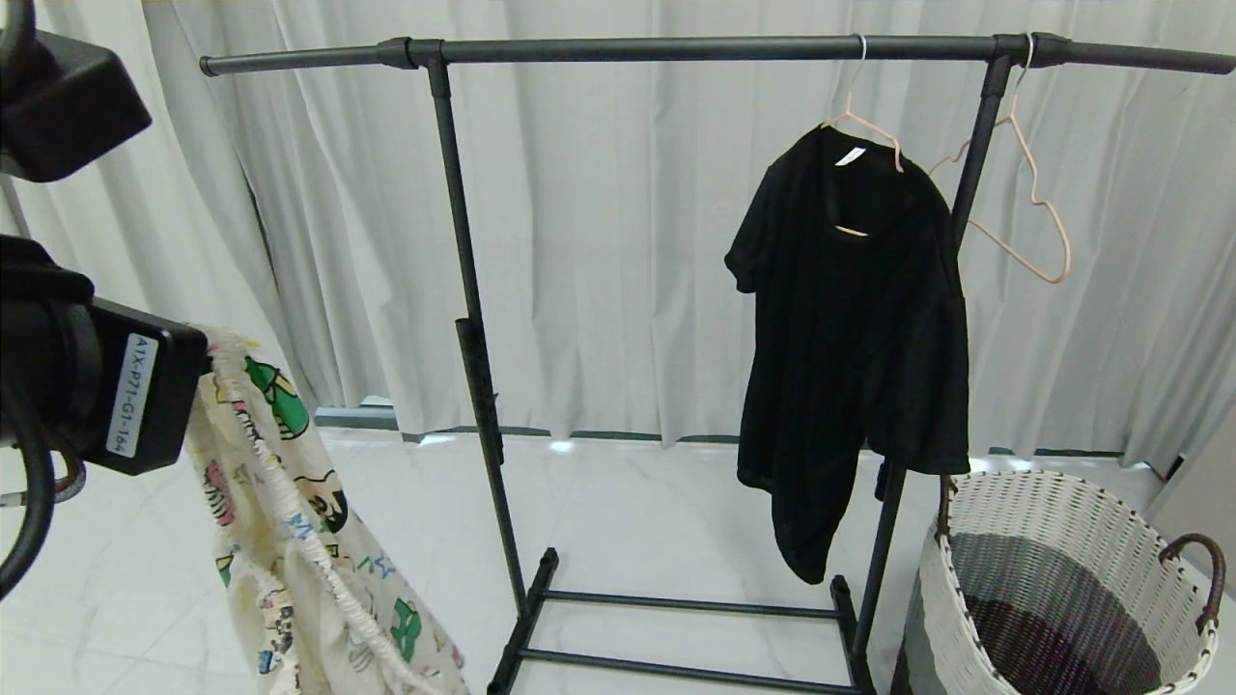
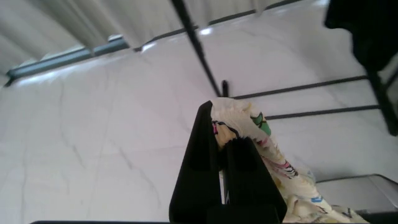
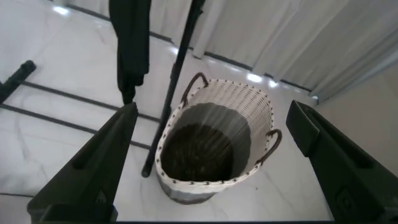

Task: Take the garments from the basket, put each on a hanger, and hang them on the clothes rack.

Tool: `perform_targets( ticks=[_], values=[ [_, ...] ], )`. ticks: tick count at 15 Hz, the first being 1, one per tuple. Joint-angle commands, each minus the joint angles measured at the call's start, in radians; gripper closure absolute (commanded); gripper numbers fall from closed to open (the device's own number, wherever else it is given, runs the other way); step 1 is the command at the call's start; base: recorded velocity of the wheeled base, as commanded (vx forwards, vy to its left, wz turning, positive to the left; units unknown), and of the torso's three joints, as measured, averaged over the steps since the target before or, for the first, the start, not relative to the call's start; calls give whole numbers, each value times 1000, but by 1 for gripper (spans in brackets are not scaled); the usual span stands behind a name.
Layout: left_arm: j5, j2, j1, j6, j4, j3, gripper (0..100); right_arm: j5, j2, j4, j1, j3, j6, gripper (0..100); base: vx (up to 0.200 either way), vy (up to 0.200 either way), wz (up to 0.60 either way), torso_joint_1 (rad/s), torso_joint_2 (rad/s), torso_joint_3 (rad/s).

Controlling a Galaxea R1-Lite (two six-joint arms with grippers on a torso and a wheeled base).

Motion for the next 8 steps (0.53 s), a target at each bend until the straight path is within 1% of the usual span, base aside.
perform_targets(
  ticks=[1,3,5,7,8],
  values=[
    [0,-11,18,0,0,10,100,-4,21,-56,-4,33,-4,0,0,0,0,0,0,0],
    [0,-8,15,0,0,7,100,-6,27,-145,-6,82,-49,0,0,0,0,0,0,0],
    [0,-11,15,0,0,7,100,-7,27,-208,-13,127,-90,0,0,0,0,0,0,0],
    [0,-14,17,0,0,7,100,-9,27,-227,-19,143,-133,0,0,0,0,0,0,0],
    [0,-14,17,0,0,7,100,-9,27,-227,-21,143,-136,0,0,0,0,0,0,0]
  ],
)
